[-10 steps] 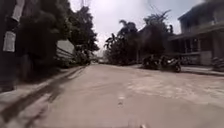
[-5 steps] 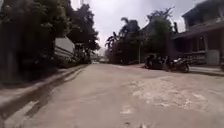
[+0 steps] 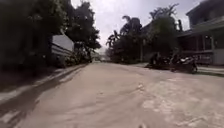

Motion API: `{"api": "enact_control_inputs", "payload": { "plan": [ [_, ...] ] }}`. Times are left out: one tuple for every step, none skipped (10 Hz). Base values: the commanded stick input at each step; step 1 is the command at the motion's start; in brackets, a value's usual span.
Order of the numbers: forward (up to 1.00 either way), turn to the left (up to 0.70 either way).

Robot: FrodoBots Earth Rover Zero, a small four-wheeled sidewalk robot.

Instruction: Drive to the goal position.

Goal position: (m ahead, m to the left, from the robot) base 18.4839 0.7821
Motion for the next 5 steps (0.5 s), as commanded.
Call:
{"api": "enact_control_inputs", "payload": {
  "plan": [
    [1.00,0.40],
    [1.00,0.40],
    [1.00,0.02],
    [1.00,0.01],
    [1.00,0.00]
  ]
}}
